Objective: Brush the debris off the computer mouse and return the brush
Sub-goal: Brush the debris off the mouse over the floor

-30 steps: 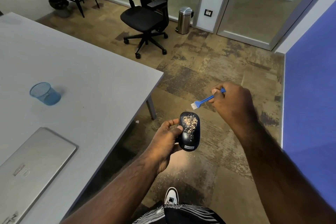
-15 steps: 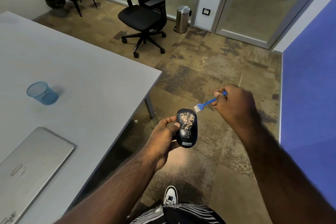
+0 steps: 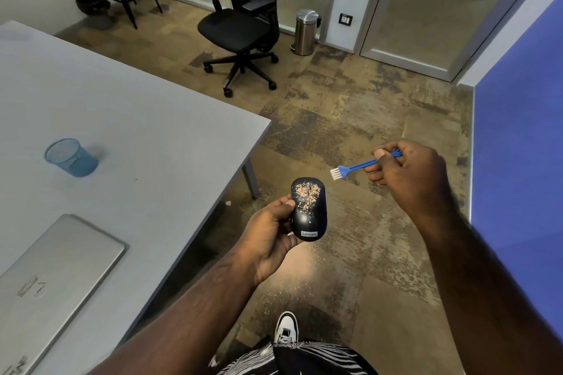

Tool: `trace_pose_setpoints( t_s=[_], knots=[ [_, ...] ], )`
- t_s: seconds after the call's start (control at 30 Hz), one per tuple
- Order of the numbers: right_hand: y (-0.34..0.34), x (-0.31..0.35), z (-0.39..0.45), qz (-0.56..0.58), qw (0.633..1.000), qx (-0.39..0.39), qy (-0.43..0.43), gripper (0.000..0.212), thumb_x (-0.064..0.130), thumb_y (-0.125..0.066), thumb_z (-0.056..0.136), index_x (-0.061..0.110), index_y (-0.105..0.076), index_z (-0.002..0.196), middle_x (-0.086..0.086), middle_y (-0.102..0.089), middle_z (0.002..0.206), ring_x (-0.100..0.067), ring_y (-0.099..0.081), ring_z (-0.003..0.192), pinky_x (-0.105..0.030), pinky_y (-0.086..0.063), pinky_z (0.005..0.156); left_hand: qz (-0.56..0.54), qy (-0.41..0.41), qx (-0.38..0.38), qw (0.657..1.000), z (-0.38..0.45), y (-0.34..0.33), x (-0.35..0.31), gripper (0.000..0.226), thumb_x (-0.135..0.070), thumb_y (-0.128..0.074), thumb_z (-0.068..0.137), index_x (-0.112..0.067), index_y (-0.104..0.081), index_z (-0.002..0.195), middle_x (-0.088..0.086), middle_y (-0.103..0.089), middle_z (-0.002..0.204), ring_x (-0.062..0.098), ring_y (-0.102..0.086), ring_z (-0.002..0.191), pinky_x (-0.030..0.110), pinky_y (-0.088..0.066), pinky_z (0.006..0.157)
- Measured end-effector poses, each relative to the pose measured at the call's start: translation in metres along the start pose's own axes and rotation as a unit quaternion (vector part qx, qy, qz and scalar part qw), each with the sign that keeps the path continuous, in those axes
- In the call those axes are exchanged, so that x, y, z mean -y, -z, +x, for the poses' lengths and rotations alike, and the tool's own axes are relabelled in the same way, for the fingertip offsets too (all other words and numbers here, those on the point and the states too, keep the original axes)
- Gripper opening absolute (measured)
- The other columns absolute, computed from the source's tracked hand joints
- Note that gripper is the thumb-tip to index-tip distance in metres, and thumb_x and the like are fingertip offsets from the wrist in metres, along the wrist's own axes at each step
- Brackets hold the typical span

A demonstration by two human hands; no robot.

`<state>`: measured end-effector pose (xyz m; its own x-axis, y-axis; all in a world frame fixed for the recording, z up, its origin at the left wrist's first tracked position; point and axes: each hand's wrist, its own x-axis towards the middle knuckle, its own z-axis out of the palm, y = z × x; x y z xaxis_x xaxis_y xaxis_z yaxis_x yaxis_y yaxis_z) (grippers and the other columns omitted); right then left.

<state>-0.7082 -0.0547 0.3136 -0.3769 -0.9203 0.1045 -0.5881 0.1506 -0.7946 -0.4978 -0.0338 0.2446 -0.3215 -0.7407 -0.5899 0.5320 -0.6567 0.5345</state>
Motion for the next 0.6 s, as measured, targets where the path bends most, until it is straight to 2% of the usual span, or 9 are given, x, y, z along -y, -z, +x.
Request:
trace_pose_setpoints(
  t_s=[0.1,0.17,0.23,0.37,0.47,0.6],
  knots=[
    [0.005,-0.001,-0.003,0.027,1.0,-0.002,0.001,0.011,0.015,-0.059,0.096,0.016,-0.07,0.097,-0.001,-0.073,0.073,-0.006,-0.072,0.058,-0.031,-0.061,0.064,-0.076,0.023,0.003,0.997,0.003,0.002,-0.002,0.033,-0.01,-0.044,0.096,0.002,-0.058,0.123,0.021,-0.064,0.119,0.032,-0.063,0.105,0.047,-0.056,0.084],
    [0.008,-0.002,-0.007,0.037,0.999,0.003,-0.002,0.01,0.015,-0.06,0.096,0.017,-0.069,0.095,-0.001,-0.074,0.073,-0.008,-0.072,0.059,-0.033,-0.061,0.064,-0.09,0.03,0.008,0.995,0.005,0.002,-0.002,0.029,-0.012,-0.042,0.097,0.0,-0.061,0.115,0.019,-0.067,0.113,0.032,-0.064,0.1,0.051,-0.051,0.091],
    [0.01,-0.002,-0.012,0.056,0.998,0.01,-0.003,0.008,0.015,-0.06,0.096,0.017,-0.068,0.095,-0.001,-0.074,0.072,-0.01,-0.073,0.06,-0.034,-0.061,0.064,-0.099,0.035,0.011,0.994,0.006,0.001,-0.002,0.028,-0.015,-0.041,0.098,-0.002,-0.061,0.111,0.02,-0.068,0.111,0.034,-0.064,0.098,0.054,-0.048,0.091],
    [0.012,0.004,-0.028,0.071,0.997,0.041,0.01,0.009,0.013,-0.06,0.095,0.017,-0.068,0.095,0.0,-0.074,0.072,-0.011,-0.073,0.06,-0.032,-0.062,0.062,-0.099,0.048,0.029,0.994,0.009,0.0,0.001,0.034,-0.021,-0.039,0.098,-0.001,-0.059,0.117,0.027,-0.063,0.122,0.041,-0.062,0.102,0.051,-0.052,0.086],
    [0.006,0.005,-0.044,0.063,0.995,0.067,0.032,0.012,0.011,-0.061,0.095,0.019,-0.069,0.093,0.0,-0.074,0.07,-0.01,-0.073,0.06,-0.034,-0.062,0.062,-0.104,0.045,0.026,0.993,0.013,-0.003,0.003,0.037,-0.023,-0.036,0.099,-0.001,-0.058,0.119,0.026,-0.061,0.128,0.04,-0.058,0.11,0.049,-0.053,0.086],
    [-0.005,0.005,-0.064,0.04,0.993,0.081,0.071,0.016,0.008,-0.062,0.092,0.022,-0.069,0.09,0.006,-0.073,0.069,-0.002,-0.071,0.06,-0.03,-0.061,0.062,-0.106,0.037,0.019,0.994,0.017,-0.009,0.005,0.038,-0.024,-0.035,0.101,0.0,-0.06,0.116,0.025,-0.062,0.124,0.033,-0.063,0.096,0.047,-0.05,0.087]
  ],
)
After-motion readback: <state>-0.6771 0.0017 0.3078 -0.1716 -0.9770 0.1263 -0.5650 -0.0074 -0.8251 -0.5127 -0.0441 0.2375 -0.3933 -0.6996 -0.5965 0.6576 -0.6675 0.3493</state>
